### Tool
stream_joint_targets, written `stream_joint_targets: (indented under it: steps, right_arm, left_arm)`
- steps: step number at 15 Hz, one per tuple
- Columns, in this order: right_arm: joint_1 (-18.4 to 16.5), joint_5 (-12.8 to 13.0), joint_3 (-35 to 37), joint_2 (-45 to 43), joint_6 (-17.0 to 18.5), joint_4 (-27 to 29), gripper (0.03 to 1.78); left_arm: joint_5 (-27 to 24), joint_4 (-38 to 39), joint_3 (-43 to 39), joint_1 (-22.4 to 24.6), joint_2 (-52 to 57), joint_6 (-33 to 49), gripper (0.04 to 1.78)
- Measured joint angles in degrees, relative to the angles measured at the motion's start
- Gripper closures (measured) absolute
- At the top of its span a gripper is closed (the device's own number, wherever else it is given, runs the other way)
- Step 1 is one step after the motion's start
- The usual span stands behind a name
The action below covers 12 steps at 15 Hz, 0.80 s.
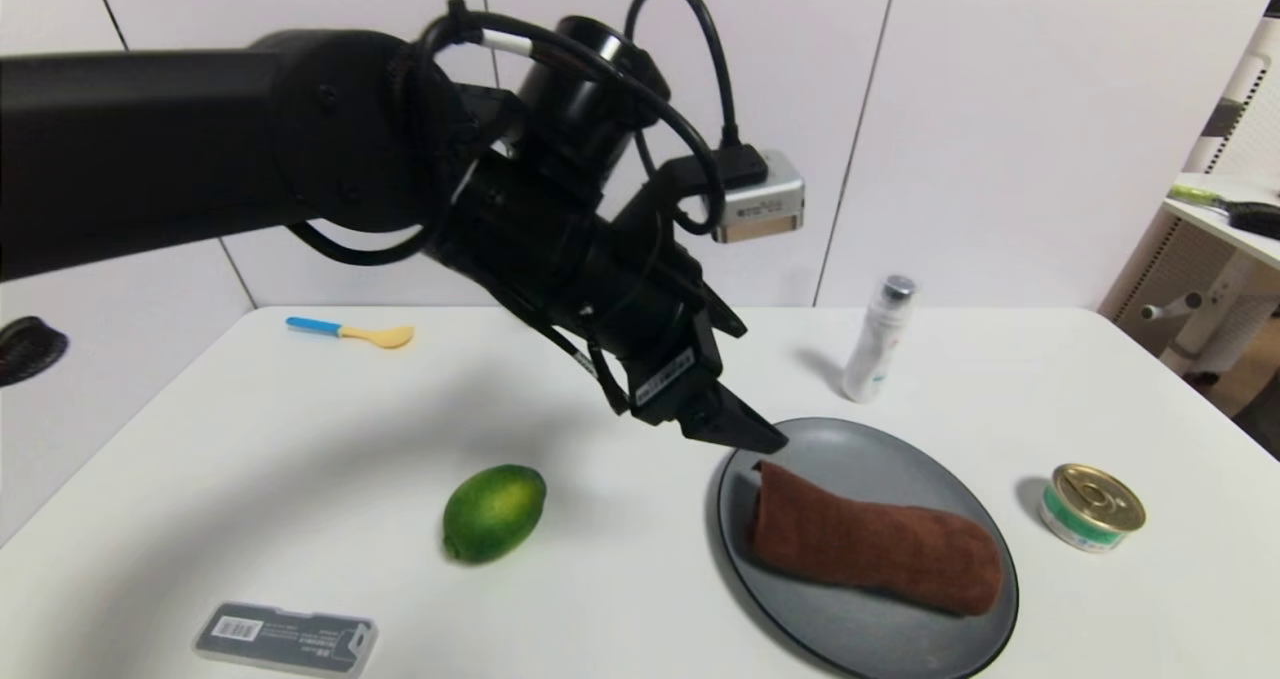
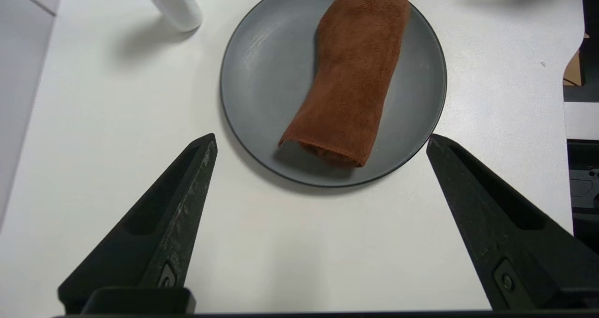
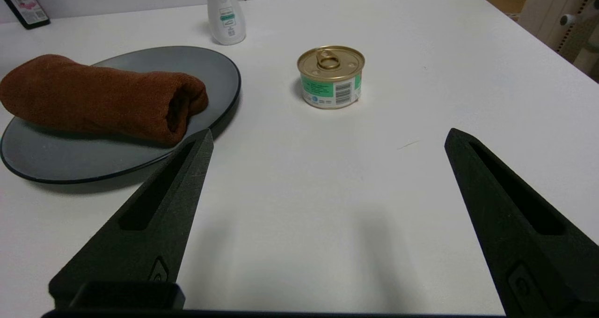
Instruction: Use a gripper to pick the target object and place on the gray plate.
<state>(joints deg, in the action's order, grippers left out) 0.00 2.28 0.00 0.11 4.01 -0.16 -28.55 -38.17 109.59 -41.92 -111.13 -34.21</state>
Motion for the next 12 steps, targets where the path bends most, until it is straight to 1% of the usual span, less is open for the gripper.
stream_joint_targets:
  steps: [1,3,5,7,10,12]
  right_arm:
    - [0.00,-0.02,0.00,0.00,0.00,0.00,0.10]
    - [0.00,0.02,0.00,0.00,0.01,0.00,0.10]
    - [0.00,0.02,0.00,0.00,0.04,0.02,0.10]
    - [0.00,0.00,0.00,0.00,0.00,0.02,0.10]
    - [0.00,-0.02,0.00,0.00,0.01,0.00,0.10]
    - [0.00,0.00,0.00,0.00,0.04,0.00,0.10]
  left_arm:
    - [0.61,-0.02,-1.40,1.35,1.67,0.20,0.19]
    - [3.91,0.16,-6.18,4.25,5.68,1.60,0.17]
    - [7.66,1.07,-13.07,7.03,10.80,4.04,0.16]
    - [9.87,3.00,-20.76,10.07,16.35,6.01,0.15]
    - [14.03,8.73,-33.44,15.64,25.75,7.58,0.15]
    - [16.04,15.08,-43.58,20.92,32.33,7.97,0.14]
